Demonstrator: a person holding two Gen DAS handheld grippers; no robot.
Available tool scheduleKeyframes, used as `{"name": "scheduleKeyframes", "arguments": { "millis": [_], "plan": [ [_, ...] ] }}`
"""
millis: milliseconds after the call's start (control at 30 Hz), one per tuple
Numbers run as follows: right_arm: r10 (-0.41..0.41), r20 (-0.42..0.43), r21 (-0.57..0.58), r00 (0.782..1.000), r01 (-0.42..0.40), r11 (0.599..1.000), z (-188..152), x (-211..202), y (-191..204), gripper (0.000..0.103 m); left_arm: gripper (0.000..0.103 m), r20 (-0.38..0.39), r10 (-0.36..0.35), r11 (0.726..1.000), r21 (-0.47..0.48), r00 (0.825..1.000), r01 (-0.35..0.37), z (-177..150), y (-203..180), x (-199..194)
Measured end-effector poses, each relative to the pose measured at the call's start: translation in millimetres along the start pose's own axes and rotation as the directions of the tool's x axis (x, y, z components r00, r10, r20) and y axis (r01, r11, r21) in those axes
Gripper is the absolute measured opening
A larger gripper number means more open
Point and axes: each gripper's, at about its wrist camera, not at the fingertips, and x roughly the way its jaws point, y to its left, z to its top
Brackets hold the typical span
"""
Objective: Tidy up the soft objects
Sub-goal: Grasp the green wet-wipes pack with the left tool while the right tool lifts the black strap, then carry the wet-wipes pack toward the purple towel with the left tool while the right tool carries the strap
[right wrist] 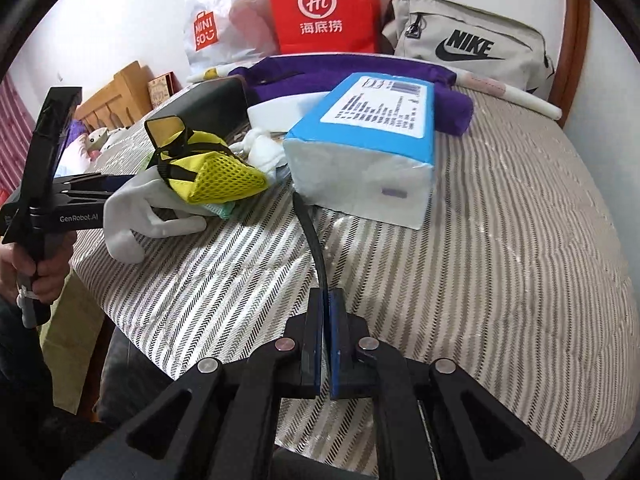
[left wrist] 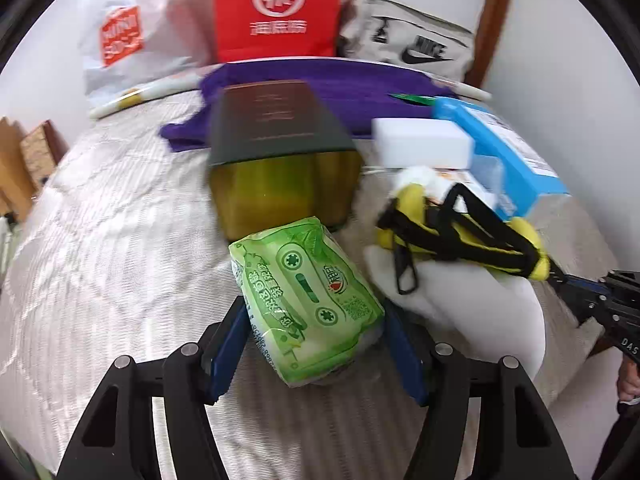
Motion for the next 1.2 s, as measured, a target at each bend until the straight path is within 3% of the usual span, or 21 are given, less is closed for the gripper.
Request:
{"name": "scheduleKeyframes", "arguments": {
  "millis": [200, 467, 833, 1200],
  "plan": [
    [-0.005, 0.002, -0.016, 1.000, 0.005, 1.000, 4.9, 13.6, 6.5, 0.007, 0.063, 0.014, 0.019, 0.998, -0.059, 1.000, -0.018, -5.5, 28.6, -6.2],
    [-0.027, 0.022, -0.027, 0.999, 0.027, 0.999, 9.4, 17.2, 12.6, 0.003, 0.060, 0.038, -0.022, 0.995, -0.092, 0.999, 0.025, -5.2, 36.3, -8.2],
    [-0.015, 0.076, -0.011, 0.997, 0.016, 1.000, 6.0, -24.7, 9.2, 0.003, 0.060, 0.101, -0.066, 0.993, -0.093, 0.993, 0.076, 0.8, 35.7, -39.0],
    [-0.001, 0.171, -0.010, 0.985, 0.002, 1.000, 30.8, -58.0, 10.9, 0.003, 0.060, 0.153, -0.046, 0.996, -0.067, 0.987, 0.056, 23.6, 27.9, -69.8]
  ]
}}
